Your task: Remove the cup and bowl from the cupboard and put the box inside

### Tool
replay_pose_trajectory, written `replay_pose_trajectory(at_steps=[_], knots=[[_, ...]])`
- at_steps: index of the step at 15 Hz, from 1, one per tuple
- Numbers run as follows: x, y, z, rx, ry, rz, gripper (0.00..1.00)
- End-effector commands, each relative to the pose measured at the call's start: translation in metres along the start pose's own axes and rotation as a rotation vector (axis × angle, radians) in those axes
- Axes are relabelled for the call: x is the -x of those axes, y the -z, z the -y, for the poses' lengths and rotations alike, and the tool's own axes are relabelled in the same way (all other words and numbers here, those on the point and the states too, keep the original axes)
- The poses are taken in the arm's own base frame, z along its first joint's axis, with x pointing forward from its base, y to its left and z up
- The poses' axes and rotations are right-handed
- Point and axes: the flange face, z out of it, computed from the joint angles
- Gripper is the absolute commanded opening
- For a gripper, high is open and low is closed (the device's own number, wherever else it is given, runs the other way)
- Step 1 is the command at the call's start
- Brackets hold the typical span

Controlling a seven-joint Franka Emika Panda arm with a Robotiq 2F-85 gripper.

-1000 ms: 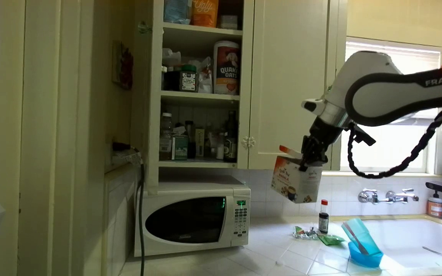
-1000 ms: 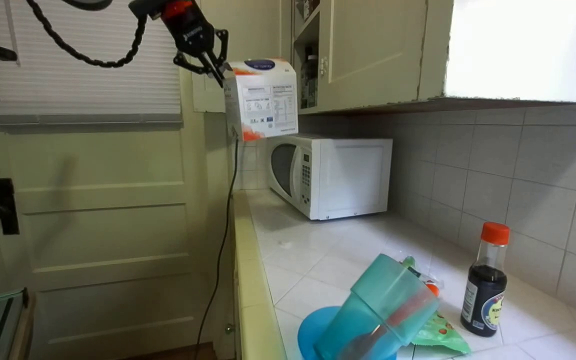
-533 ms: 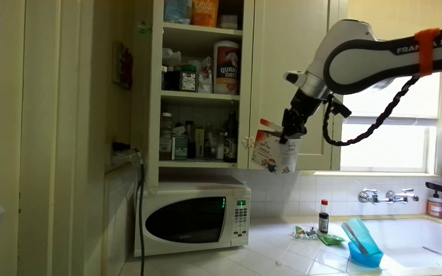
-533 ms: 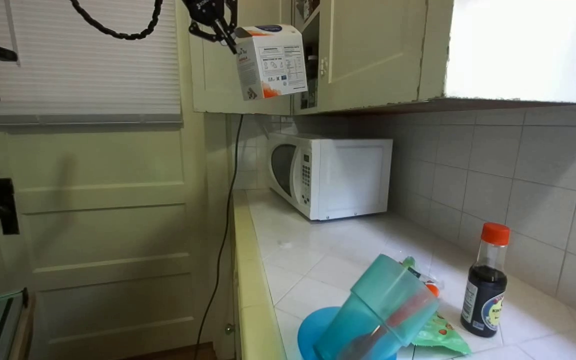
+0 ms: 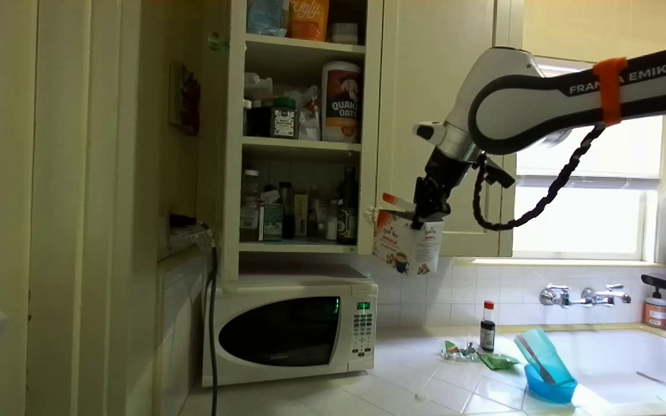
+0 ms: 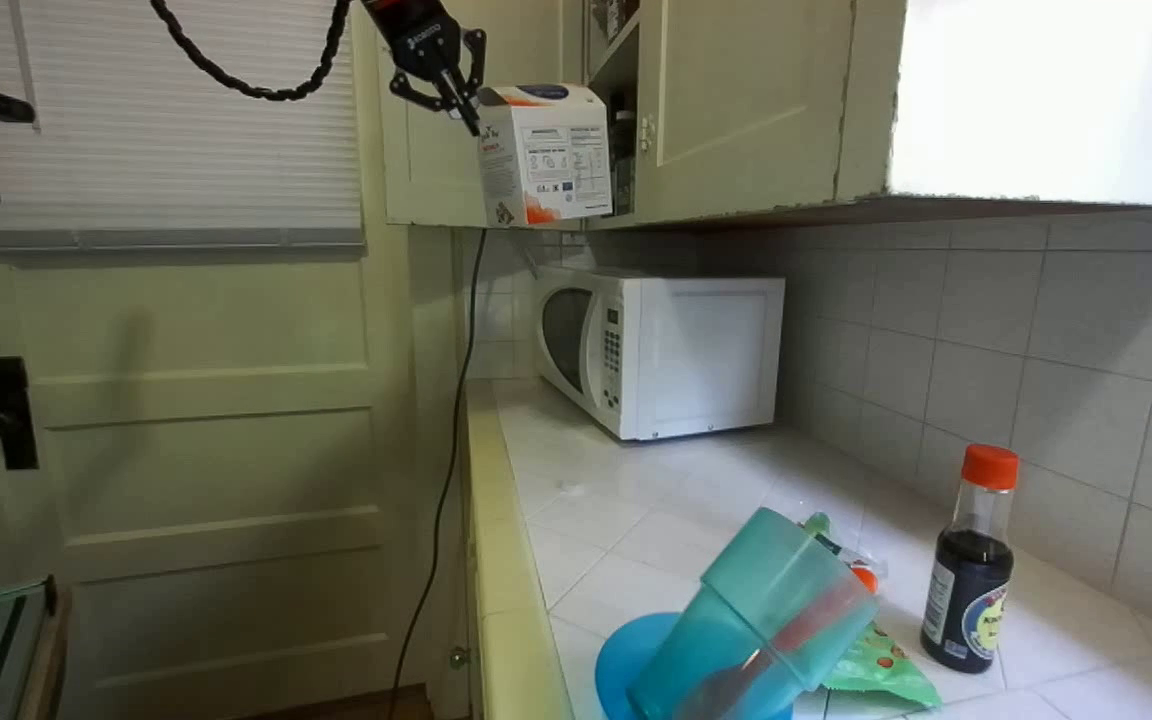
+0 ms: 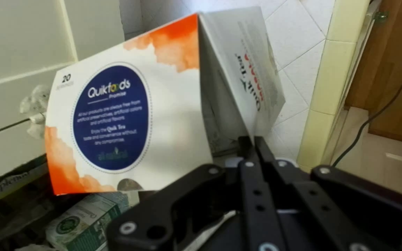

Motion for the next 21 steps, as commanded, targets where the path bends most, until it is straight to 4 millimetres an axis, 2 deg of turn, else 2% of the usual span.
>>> replay_pose_trajectory(at_steps=[1, 4, 7, 9, 13, 14, 15, 18, 21], knots=[[-0.039, -0.015, 0.004, -0.031, 0.101, -0.03, 0.01], [-0.079, -0.018, 0.0, -0.026, 0.156, -0.014, 0.01], [-0.105, -0.013, -0.021, -0.042, 0.203, 0.002, 0.01], [-0.112, -0.01, -0.043, -0.078, 0.229, 0.002, 0.01], [-0.109, -0.011, -0.083, -0.137, 0.244, 0.05, 0.01], [-0.107, -0.014, -0.059, -0.12, 0.23, 0.042, 0.01], [-0.106, -0.015, -0.065, -0.122, 0.226, 0.046, 0.04], [-0.109, -0.023, -0.062, -0.134, 0.23, 0.051, 0.01], [-0.125, -0.037, -0.073, -0.066, 0.126, 0.073, 0.01]])
